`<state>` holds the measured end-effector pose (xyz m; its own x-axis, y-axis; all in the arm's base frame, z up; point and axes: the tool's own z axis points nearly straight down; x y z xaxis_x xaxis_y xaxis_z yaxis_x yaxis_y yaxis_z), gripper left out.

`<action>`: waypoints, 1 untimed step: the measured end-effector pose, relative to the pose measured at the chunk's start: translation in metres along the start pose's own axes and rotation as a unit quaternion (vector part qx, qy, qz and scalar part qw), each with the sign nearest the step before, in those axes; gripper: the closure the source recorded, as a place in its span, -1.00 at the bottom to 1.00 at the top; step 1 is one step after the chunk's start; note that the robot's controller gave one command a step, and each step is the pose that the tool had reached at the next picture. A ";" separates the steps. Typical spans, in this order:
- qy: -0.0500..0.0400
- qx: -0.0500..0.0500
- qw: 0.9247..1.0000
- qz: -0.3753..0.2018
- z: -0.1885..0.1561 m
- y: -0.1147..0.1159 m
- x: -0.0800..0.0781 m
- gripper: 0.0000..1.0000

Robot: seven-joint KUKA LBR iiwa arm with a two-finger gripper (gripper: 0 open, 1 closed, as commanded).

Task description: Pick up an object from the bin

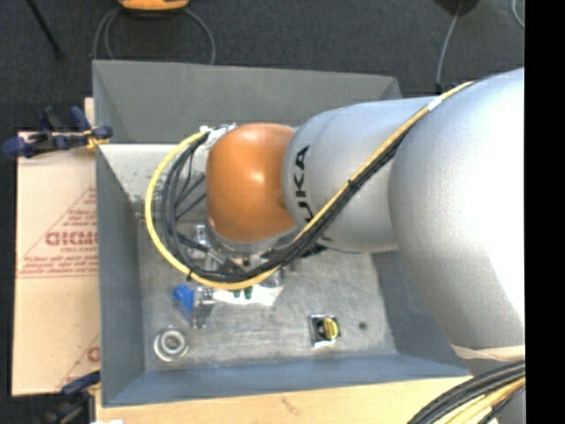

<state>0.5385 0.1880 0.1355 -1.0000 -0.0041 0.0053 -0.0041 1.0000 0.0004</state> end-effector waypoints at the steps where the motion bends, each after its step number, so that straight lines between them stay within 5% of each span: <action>1: -0.007 0.000 0.996 -0.094 0.063 0.007 0.002 -1.00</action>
Offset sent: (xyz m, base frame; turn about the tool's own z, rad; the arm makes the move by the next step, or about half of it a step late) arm -0.0051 0.0069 -0.0655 -0.1906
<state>0.5363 0.1946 0.0729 -0.9813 -0.1921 -0.0081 -0.1921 0.9814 0.0006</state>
